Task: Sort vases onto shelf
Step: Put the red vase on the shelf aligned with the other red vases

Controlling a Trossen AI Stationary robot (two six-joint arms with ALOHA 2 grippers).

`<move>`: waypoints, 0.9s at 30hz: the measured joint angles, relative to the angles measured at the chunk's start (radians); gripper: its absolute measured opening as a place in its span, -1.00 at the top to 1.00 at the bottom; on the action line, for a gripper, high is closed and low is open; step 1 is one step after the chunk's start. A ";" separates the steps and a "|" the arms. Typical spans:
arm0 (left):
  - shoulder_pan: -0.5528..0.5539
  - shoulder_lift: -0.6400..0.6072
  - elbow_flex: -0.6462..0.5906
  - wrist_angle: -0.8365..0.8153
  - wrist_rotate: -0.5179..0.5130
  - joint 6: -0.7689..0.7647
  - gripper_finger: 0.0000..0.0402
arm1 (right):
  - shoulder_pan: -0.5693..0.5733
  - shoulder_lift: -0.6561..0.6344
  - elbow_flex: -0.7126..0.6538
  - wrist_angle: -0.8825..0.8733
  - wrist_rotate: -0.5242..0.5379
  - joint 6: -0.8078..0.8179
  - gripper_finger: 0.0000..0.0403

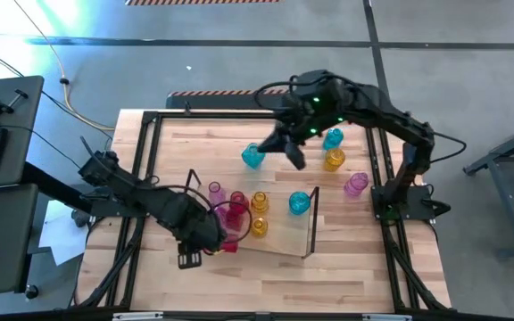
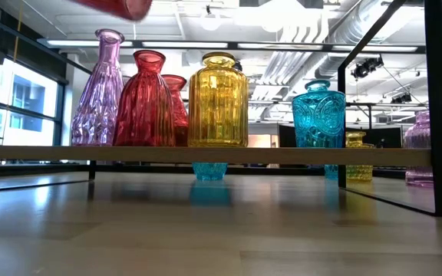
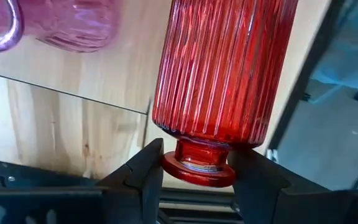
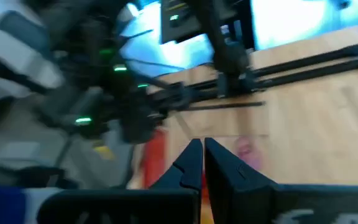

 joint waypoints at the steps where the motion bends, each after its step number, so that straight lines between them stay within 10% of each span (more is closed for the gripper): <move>1: -0.002 0.006 0.000 -0.001 -0.008 -0.003 0.29 | 0.008 -0.014 0.001 -0.012 -0.015 0.012 1.00; 9: -0.002 0.049 0.000 -0.002 -0.032 -0.002 0.28 | 0.135 -0.083 0.000 -0.280 -0.012 0.101 1.00; 14: -0.002 0.046 0.000 0.000 -0.034 -0.010 0.29 | 0.315 -0.081 -0.071 -0.304 0.226 0.192 1.00; 27: -0.028 0.041 0.000 -0.002 -0.058 0.035 0.29 | 0.509 -0.079 -0.647 0.624 0.489 0.605 1.00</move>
